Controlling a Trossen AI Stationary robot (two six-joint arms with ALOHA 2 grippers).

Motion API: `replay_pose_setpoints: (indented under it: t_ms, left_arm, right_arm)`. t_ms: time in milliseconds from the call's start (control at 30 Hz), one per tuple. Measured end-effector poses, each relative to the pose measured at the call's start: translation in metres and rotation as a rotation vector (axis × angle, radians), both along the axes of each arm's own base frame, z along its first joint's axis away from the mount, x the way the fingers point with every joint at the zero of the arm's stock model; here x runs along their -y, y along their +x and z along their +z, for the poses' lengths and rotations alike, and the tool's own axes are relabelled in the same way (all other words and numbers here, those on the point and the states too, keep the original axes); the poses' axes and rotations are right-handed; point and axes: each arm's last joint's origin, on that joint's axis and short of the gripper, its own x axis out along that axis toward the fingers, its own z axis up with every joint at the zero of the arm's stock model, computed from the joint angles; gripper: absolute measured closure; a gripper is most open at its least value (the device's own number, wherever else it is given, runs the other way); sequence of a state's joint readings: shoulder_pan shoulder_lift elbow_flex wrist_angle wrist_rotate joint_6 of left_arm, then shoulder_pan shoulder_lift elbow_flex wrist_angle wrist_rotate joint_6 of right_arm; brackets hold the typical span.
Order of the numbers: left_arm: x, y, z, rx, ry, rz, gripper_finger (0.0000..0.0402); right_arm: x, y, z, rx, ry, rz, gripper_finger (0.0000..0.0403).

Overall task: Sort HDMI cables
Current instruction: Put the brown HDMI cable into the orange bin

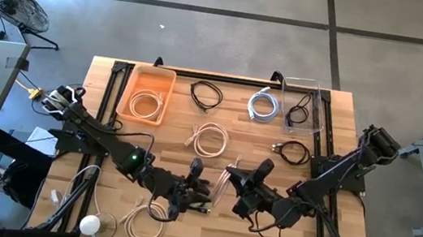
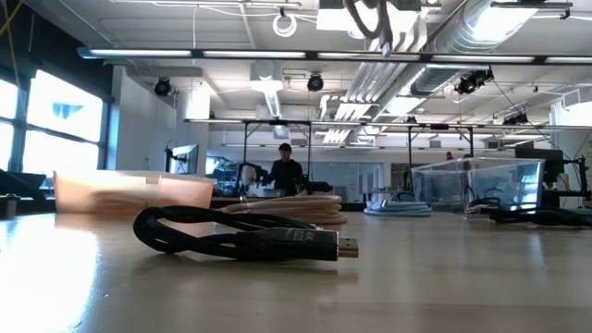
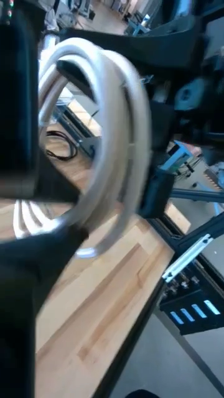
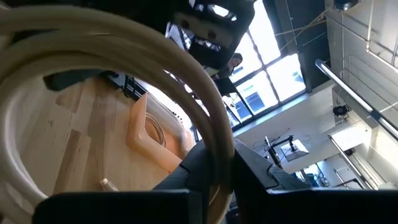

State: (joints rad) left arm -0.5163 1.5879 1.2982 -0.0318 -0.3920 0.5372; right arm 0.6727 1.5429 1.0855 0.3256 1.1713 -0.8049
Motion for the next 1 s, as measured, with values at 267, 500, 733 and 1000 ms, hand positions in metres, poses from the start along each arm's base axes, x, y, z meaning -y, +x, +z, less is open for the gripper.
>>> replay_pose_setpoints:
  t_ms: [267,500,733,1000]
  left_arm:
    - [-0.001,0.000,-0.002,-0.010,0.039,0.009,0.0393]
    - [-0.001,-0.001,-0.003,-0.014,0.059,0.024,0.0394]
    - [-0.001,-0.001,-0.002,-0.013,0.060,0.023,0.0394]
    - [-0.001,-0.001,-0.002,-0.010,0.058,0.023,0.0394]
  right_arm:
    - [0.000,0.000,-0.001,0.006,0.015,-0.003,0.0362]
    - [-0.001,-0.001,0.000,0.037,0.071,-0.006,0.0333]
    - [-0.008,-0.006,-0.001,0.024,0.049,0.021,0.0282]
    - [-0.015,-0.011,-0.001,0.011,0.030,0.047,0.0202]
